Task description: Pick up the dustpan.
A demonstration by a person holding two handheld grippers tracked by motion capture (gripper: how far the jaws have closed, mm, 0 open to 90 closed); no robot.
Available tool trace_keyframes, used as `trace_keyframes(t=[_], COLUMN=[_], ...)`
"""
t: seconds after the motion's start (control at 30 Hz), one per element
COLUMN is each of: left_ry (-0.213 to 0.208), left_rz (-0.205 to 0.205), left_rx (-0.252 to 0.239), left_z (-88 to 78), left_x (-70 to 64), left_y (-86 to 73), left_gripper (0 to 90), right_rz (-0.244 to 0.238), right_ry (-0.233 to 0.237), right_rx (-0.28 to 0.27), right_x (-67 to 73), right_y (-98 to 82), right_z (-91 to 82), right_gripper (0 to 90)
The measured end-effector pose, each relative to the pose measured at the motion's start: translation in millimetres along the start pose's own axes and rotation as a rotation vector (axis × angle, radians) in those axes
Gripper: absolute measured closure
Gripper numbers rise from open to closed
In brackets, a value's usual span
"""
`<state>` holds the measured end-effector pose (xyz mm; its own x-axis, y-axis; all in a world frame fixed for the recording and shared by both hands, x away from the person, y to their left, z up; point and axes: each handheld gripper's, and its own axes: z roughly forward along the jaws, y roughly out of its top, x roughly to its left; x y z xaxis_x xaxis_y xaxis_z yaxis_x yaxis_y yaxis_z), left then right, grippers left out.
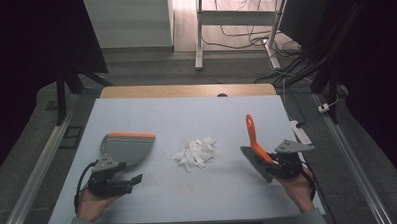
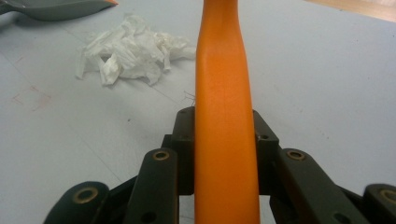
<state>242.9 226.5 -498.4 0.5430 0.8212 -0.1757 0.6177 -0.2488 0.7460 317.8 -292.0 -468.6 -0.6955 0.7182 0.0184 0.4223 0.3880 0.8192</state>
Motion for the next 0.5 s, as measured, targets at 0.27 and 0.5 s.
trace_keyframes(t=[0.27,0.5], left_ry=[0.003,0.007], left_rz=[-0.004,-0.013], left_rx=[0.002,-0.001], left_z=[-0.5,-2.1], left_x=[-0.1,1.6], left_y=[0.7,1.2], left_gripper=[23.0,22.4], right_rz=[-0.002,-0.006], right_ry=[-0.001,0.005], right_rx=[-0.017,-0.021], right_x=[1.5,2.7], right_y=[1.3,1.8], right_z=[-2.1,-2.1], right_gripper=[70.2,70.2])
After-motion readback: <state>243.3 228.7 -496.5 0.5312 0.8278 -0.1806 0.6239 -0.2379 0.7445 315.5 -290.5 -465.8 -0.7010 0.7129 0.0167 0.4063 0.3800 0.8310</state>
